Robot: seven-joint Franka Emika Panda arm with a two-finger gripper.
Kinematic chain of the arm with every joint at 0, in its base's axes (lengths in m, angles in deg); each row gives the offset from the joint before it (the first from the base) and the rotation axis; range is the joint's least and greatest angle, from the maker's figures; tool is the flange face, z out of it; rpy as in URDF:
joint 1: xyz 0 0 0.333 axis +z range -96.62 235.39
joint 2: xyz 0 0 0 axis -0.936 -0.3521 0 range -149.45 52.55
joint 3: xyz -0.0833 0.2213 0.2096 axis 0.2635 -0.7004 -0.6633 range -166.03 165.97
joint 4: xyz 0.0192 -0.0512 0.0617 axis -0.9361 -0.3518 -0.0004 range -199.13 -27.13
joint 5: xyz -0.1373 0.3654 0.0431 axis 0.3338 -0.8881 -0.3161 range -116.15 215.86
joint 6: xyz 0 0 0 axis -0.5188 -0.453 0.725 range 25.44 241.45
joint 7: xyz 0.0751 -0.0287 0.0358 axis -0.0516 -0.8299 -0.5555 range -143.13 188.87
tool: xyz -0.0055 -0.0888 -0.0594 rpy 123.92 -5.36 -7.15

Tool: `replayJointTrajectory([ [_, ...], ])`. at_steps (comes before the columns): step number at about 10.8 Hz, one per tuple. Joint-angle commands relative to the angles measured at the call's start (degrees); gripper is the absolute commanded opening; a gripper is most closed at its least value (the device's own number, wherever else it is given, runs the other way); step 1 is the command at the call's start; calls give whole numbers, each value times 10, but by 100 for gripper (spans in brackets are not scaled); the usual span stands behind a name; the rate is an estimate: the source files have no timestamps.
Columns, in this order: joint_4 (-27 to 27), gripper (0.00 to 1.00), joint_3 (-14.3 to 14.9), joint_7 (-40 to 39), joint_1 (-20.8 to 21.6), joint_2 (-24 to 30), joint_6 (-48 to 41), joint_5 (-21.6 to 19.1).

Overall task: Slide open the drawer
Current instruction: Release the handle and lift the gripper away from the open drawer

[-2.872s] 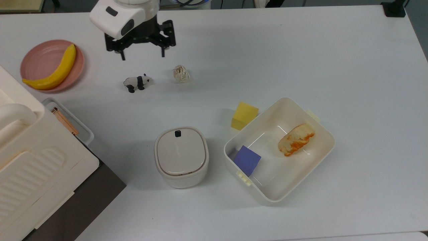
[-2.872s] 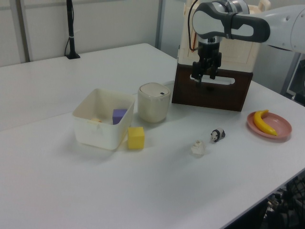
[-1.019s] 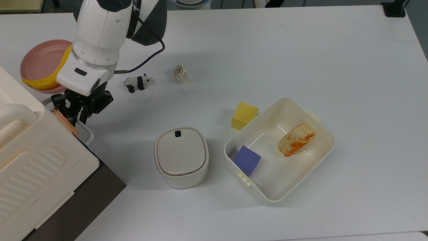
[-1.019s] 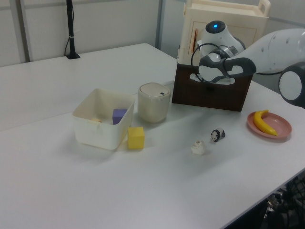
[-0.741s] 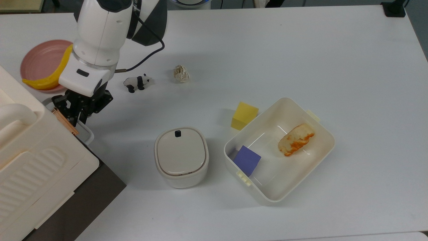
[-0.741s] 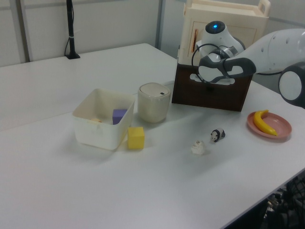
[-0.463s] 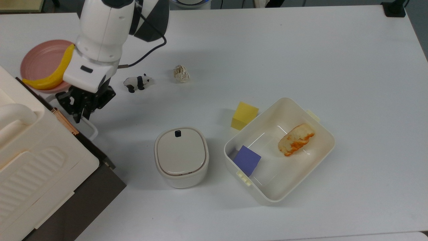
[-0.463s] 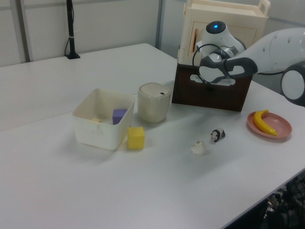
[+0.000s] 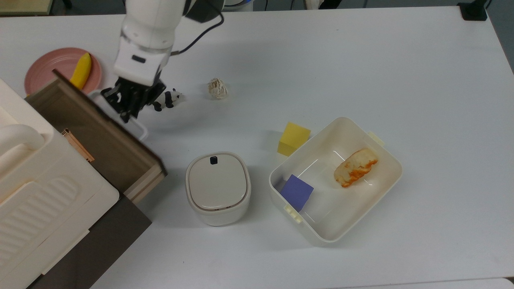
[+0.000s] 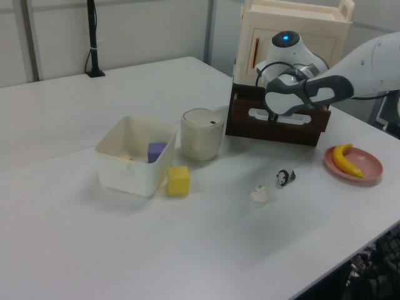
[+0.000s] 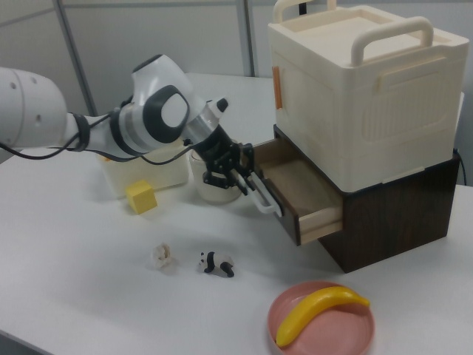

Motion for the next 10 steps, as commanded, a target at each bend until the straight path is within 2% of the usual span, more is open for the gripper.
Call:
replayJointTrajectory([
  [1, -45, 0, -12, -57, 10, 72, -83, -34],
  [2, -40, 0, -15, -73, 10, 72, -107, -58],
  [3, -29, 61, -18, -62, 10, 68, -112, -90],
  [4, -23, 100, -18, -37, 10, 65, -112, -110],
  [7, -23, 100, -25, -23, 10, 69, -121, -114],
  [9, 4, 100, -61, -8, 9, 81, -209, -119],
  [10, 34, 100, -84, 20, 8, 82, -272, -157],
])
